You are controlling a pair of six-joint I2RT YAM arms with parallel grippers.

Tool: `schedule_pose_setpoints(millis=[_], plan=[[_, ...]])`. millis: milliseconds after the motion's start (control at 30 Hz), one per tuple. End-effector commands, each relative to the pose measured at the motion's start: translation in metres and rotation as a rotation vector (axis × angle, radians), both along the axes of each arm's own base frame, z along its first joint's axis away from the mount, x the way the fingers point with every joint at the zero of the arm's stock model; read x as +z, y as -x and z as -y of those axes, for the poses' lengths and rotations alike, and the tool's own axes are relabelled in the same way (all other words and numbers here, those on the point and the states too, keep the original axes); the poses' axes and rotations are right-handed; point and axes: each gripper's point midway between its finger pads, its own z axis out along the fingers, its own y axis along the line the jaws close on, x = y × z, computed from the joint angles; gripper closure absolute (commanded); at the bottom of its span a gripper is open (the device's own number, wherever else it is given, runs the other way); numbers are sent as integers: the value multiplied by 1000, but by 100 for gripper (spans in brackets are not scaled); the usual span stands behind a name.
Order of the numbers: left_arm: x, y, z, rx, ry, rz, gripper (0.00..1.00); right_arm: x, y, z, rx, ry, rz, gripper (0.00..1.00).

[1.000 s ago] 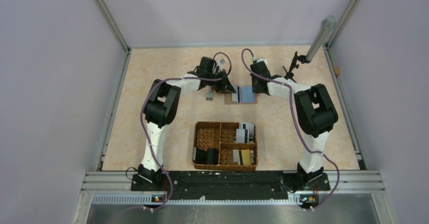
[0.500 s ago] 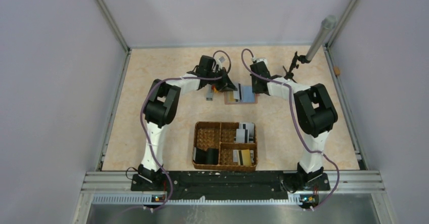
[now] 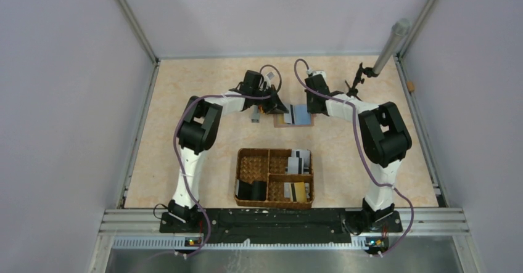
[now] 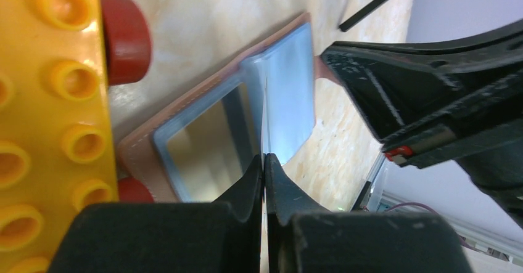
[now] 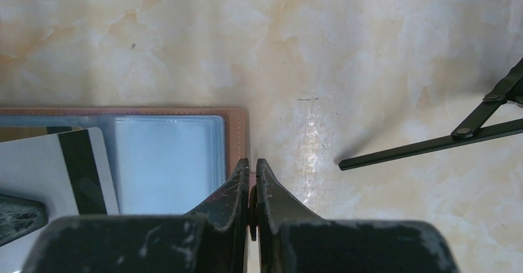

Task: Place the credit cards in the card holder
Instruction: Insert the credit card into the card holder.

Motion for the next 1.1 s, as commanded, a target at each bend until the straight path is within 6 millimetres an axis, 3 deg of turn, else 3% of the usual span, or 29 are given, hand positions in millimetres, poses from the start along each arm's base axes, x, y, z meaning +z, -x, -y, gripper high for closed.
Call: schedule_pose_setpoints(millis=[0,1067], plan=[[-2,-10,-3,10,-26,30,100,15,-15,-6,-4,-25,46,100],[-15,-10,10,15,22,-2,100,12,-16,-9,-2,-34,37,100]])
